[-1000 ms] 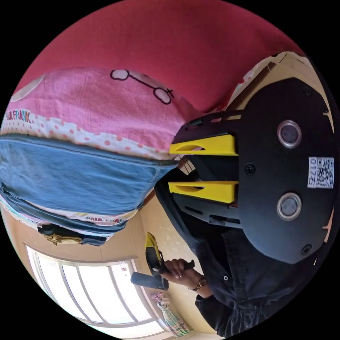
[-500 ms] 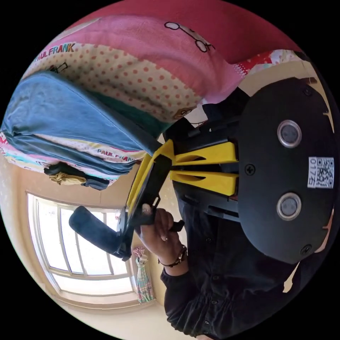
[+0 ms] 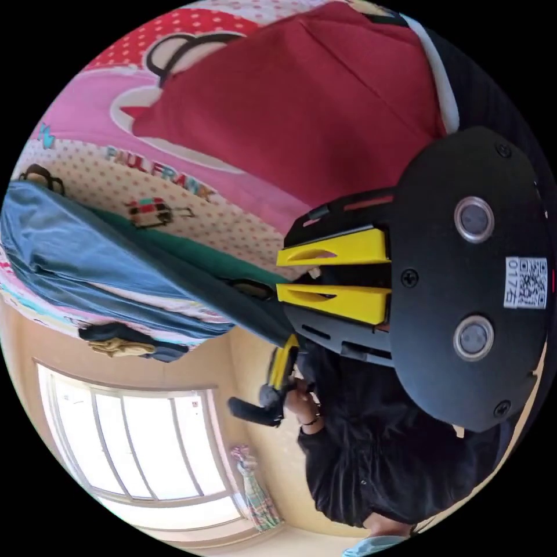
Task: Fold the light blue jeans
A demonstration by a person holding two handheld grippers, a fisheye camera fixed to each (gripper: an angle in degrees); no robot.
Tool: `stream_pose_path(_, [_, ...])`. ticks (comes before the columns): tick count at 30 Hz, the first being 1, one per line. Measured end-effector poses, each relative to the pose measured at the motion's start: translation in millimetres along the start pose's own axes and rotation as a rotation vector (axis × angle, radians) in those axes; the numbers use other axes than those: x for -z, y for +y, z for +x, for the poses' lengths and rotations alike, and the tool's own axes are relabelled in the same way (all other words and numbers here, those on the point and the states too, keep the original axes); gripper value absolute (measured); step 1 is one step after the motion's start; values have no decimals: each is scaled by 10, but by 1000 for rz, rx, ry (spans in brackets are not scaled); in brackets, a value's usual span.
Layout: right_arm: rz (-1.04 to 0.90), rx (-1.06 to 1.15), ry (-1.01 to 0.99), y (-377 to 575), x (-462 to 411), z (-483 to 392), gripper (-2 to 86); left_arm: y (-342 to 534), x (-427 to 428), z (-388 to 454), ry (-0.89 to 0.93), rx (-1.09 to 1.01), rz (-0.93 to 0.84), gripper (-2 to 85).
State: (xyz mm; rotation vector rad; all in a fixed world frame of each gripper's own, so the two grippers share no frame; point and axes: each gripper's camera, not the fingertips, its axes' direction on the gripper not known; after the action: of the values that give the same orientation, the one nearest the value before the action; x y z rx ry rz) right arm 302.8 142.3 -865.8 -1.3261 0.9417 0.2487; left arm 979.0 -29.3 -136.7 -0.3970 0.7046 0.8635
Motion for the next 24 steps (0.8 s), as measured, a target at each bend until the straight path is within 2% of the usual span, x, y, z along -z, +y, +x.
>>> stream_pose_path(5, [304, -114, 79, -1331, 716, 182, 121, 131, 351, -355, 123, 39, 32, 4])
stream_pose_path(11, [509, -293, 36, -2778, 737, 672, 140, 217, 726, -792, 288, 87, 66, 4])
stream_pose_path(13, [565, -337, 40, -3059, 668, 764, 128, 233, 851, -943, 365, 92, 72, 4])
stream_pose_path(18, [650, -427, 252, -3623, 483, 786, 34, 308, 1231, -1532, 609, 115, 98, 3])
stream_pose_path(21, [765, -334, 232, -3804, 390, 471, 20, 424, 1438, -2088, 898, 156, 128, 1])
stream_pose_path(23, [806, -250, 195, -4006, 259, 189, 16, 557, 1544, -2575, 1169, 206, 153, -1])
stream_pose_path(24, [821, -210, 190, -4181, 134, -24, 14, 598, 1575, -2699, 1226, 218, 165, -1])
